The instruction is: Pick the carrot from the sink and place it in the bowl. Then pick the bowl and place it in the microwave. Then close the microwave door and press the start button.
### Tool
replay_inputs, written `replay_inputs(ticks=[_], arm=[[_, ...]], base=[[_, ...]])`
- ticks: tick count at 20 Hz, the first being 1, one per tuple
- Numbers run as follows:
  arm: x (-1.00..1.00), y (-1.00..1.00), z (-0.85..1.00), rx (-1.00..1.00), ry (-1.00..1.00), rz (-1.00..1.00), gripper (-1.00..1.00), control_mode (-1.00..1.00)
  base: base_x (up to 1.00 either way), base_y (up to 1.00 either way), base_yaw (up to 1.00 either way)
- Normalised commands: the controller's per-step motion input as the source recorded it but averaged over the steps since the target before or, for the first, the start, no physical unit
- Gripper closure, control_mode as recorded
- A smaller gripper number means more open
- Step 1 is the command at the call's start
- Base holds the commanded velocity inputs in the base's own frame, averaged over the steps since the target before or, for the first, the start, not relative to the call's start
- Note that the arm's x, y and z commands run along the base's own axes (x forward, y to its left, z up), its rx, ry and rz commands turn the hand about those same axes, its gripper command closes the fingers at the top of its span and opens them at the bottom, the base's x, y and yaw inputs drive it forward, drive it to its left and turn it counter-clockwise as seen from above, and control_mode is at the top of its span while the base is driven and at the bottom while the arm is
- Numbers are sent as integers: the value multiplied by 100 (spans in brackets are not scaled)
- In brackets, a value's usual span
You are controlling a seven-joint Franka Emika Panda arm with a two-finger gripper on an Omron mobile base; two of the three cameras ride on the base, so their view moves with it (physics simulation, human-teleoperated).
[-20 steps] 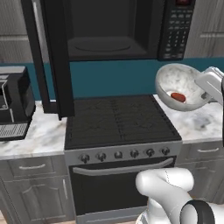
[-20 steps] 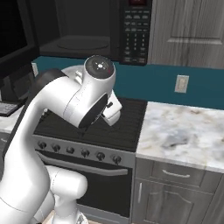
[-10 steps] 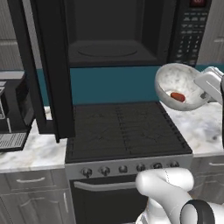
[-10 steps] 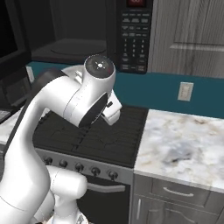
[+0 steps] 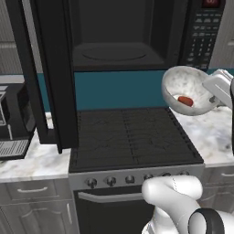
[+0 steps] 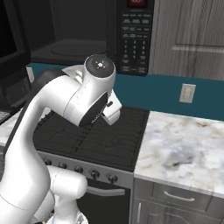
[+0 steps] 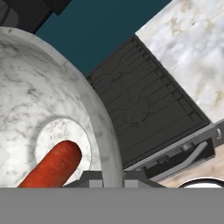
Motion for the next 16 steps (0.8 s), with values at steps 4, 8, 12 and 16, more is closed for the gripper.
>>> replay_inputs(ticks=[4,8,12,16], arm=[[0,0,0,0,0,0,100,100],[0,11,13,0,0,0,100,-100],[5,57,69,-1,0,-5,100,-100],[49,91,70,-1,1,-10,100,-100]], base=[[0,4,3],[0,0,0],[0,0,0],[0,0,0]])
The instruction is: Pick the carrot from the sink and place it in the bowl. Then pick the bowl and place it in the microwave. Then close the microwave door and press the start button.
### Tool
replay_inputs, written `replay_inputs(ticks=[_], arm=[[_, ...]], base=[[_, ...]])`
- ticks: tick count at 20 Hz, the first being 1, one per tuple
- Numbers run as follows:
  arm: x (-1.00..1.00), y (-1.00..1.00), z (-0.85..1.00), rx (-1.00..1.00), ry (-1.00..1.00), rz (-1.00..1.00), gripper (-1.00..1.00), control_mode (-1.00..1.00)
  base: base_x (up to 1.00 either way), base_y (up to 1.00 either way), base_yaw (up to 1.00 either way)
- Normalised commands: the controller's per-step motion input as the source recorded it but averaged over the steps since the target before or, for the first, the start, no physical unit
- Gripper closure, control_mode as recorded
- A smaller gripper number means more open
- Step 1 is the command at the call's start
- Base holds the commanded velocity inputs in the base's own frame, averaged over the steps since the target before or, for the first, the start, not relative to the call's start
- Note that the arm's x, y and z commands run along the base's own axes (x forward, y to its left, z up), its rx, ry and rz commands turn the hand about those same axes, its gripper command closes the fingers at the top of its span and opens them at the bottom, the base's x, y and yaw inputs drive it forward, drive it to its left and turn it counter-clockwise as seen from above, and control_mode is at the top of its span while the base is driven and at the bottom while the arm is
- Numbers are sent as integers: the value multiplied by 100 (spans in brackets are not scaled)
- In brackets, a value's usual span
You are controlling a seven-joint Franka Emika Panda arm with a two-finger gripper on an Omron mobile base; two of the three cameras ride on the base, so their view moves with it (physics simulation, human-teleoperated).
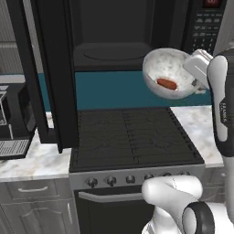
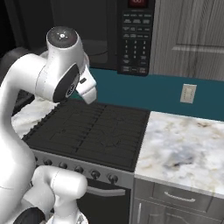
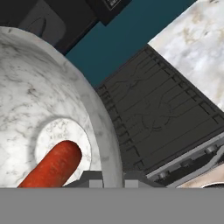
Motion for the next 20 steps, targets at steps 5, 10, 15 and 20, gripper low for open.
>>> replay_inputs(ticks=[5,10,15,20], arm=[[89,88,47,-1,4,-22,100,-100],[94,40,47,1,8,-31,100,-100],[83,14,67,4,11,-30,100,-100],[81,7,38,3,13,-23,100,-100]], base=[[0,0,0],[0,0,0],[0,0,0],[0,0,0]])
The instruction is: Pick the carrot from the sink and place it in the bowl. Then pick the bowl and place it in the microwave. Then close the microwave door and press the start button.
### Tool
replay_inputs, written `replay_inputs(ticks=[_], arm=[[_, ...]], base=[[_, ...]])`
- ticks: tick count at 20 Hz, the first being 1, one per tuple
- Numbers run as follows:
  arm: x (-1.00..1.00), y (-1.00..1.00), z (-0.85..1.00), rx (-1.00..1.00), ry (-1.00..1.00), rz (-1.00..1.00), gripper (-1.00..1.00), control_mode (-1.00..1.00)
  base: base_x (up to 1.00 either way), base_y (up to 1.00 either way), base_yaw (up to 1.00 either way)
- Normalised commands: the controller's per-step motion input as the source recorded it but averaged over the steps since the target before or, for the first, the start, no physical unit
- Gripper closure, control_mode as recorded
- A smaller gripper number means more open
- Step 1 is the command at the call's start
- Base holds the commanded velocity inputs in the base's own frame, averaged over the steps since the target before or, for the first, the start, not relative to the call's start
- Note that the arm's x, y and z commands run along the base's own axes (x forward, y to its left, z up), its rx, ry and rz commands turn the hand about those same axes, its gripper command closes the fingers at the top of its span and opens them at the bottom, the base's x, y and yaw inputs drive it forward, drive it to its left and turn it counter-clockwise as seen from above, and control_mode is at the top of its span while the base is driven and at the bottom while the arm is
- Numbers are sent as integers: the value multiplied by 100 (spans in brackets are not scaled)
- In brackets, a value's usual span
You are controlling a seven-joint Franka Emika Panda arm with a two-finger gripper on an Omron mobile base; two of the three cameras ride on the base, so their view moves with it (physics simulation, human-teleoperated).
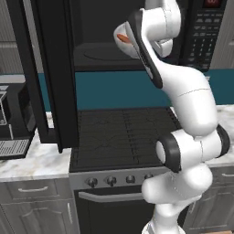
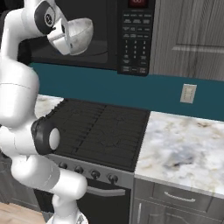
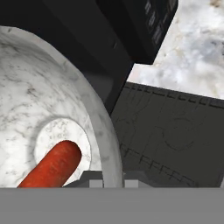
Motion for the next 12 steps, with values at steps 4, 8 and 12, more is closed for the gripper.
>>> replay_inputs(ticks=[4,8,12], arm=[[70,7,-2,2,11,-13,100,-100],[58,4,-16,3,3,-6,100,-100],[51,6,-28,0,0,-1,100,-100]], base=[[0,0,0],[0,0,0],[0,0,0]])
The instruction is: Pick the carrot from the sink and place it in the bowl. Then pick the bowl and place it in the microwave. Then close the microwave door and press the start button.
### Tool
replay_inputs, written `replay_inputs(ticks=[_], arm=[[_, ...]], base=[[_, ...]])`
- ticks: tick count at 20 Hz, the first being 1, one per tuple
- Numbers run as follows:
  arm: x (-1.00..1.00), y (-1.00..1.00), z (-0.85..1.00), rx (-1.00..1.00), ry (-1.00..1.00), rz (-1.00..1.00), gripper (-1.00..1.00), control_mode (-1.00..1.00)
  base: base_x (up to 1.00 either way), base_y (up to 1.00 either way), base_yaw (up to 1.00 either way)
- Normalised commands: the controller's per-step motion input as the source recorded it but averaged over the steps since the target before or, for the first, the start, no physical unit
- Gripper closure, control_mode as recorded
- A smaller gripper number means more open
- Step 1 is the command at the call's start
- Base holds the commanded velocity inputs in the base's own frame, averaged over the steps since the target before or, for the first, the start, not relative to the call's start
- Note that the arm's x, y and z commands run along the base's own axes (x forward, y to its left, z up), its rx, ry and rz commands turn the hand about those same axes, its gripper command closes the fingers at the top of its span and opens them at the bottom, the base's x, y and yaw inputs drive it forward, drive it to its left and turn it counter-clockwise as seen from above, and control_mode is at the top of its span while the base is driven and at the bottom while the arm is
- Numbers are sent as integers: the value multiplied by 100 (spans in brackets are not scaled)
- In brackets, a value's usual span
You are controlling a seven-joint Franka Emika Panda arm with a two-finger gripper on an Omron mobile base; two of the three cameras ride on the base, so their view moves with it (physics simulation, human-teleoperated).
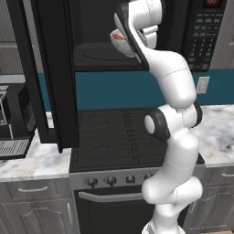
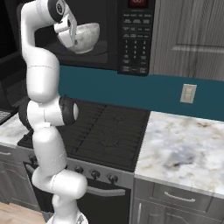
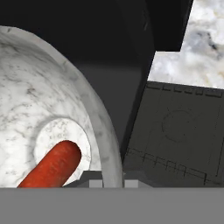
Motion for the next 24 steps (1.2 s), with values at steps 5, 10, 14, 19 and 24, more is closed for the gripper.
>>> replay_inputs(ticks=[5,10,14,19,24], arm=[[32,6,-41,0,-3,0,100,-100],[33,13,-46,0,-13,4,100,-100],[22,0,-51,0,-18,12,100,-100],[12,0,-38,4,-8,9,100,-100],[3,0,-22,5,-2,3,100,-100]], base=[[0,0,0],[0,0,0],[0,0,0],[0,0,0],[0,0,0]])
